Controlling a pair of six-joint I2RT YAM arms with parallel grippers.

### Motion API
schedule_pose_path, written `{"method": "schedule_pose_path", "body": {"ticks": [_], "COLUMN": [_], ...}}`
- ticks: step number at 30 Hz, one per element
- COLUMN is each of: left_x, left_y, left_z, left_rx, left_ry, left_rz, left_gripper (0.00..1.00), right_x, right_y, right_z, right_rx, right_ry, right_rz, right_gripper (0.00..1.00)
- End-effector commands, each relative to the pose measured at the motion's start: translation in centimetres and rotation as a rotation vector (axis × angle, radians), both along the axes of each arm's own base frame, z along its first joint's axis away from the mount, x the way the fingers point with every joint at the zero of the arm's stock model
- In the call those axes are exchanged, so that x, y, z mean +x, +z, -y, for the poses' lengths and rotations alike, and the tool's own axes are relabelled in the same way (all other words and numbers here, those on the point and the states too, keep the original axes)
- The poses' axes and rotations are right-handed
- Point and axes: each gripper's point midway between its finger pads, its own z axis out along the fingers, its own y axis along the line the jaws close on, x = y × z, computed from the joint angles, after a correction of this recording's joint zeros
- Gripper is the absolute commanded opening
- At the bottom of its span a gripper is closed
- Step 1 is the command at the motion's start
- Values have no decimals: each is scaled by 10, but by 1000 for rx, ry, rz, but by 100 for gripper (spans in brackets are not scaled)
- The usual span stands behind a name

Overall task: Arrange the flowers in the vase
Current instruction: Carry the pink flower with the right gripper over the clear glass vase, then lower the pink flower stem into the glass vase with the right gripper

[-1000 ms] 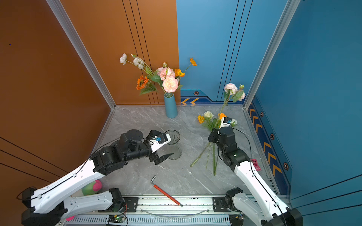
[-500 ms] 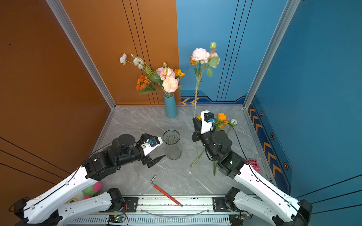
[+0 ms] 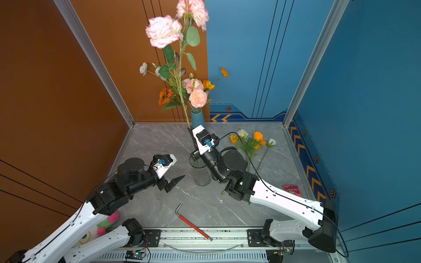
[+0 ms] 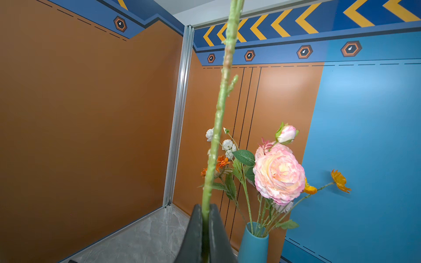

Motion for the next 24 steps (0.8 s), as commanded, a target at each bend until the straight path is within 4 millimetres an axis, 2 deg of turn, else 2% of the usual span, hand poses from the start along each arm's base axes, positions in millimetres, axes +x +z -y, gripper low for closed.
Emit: {"method": "schedule_pose_path", "body": {"ticks": [1, 6, 13, 24], "left_x": [-2, -1, 0, 0], "left_y": [1, 15, 3, 1], "left_z": [-2, 5, 7, 0], "left_rx": [-42, -83, -103, -160], "left_ry": [3, -18, -22, -16], "left_rz": [-20, -37, -80, -62], "left_gripper": [98, 98, 98, 98], "right_x": [3, 20, 40, 52], "right_y": [22, -7, -64, -145], "right_z": [0, -14, -30, -27], "right_rx": [75, 87, 31, -34], "right_ry": [-27, -68, -110, -155], "right_rz": [61, 56, 7, -115], "right_gripper": [0, 0, 0, 0]}}
